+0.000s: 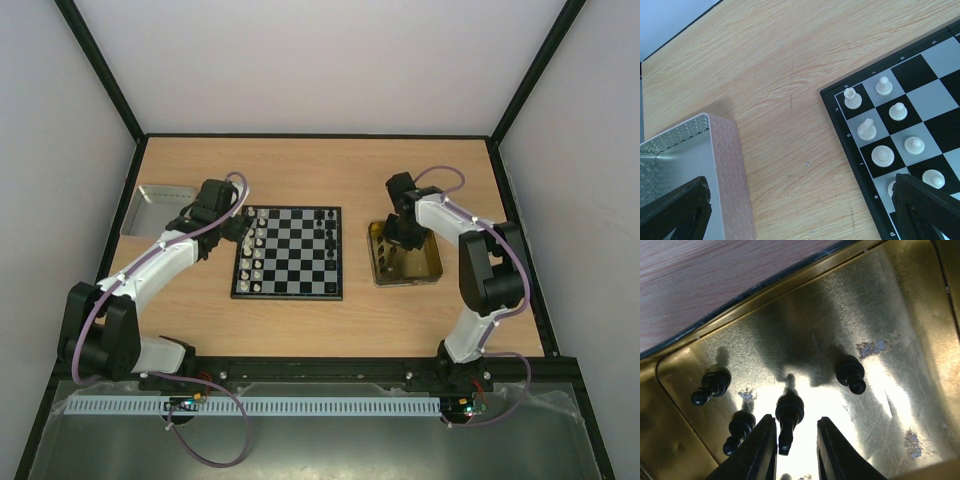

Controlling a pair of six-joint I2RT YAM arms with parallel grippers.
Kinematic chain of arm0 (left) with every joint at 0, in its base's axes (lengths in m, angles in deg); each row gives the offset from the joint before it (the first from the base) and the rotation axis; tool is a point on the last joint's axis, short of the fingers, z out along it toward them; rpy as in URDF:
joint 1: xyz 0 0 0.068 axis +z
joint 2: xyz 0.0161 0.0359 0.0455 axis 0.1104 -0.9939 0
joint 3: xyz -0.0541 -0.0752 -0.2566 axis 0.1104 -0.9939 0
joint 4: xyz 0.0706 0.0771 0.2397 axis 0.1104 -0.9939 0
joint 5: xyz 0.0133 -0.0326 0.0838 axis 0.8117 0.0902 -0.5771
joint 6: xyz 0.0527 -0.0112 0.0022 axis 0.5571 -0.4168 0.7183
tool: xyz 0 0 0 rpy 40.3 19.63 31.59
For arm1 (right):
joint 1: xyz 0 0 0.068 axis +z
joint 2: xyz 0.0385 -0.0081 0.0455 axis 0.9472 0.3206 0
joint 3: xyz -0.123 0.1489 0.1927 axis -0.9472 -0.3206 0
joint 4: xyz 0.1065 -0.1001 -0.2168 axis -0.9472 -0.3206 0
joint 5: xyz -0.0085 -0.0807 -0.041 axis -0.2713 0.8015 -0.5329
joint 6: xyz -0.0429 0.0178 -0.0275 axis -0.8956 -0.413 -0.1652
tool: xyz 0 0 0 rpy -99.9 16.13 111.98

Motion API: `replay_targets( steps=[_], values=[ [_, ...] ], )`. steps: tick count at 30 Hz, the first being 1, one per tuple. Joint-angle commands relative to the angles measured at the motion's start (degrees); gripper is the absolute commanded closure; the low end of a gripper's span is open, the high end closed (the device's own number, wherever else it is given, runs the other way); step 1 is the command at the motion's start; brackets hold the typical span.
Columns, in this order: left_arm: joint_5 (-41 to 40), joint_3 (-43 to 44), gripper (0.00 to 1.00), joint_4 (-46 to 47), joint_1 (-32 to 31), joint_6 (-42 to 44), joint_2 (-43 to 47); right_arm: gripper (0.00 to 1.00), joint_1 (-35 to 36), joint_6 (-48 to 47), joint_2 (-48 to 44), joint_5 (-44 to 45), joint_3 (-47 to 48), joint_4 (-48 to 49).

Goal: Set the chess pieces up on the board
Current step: Pick up the chess piece from the storage box.

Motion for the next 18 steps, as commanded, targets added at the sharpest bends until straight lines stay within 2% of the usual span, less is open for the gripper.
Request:
replay_targets(
  steps=[1,18],
  values=[
    [-0.73,-0.05,0.01,0.14,-0.09,0.07,0.39,0.79,-0.19,-0.31,1.07,-0.12,-0.51,1.30],
    [-0.72,-0.18,0.01,0.44,-0.03,0.16,0.15,0.88,-0.27,-0.40,1.75,-0.72,-1.17,1.95]
  ],
)
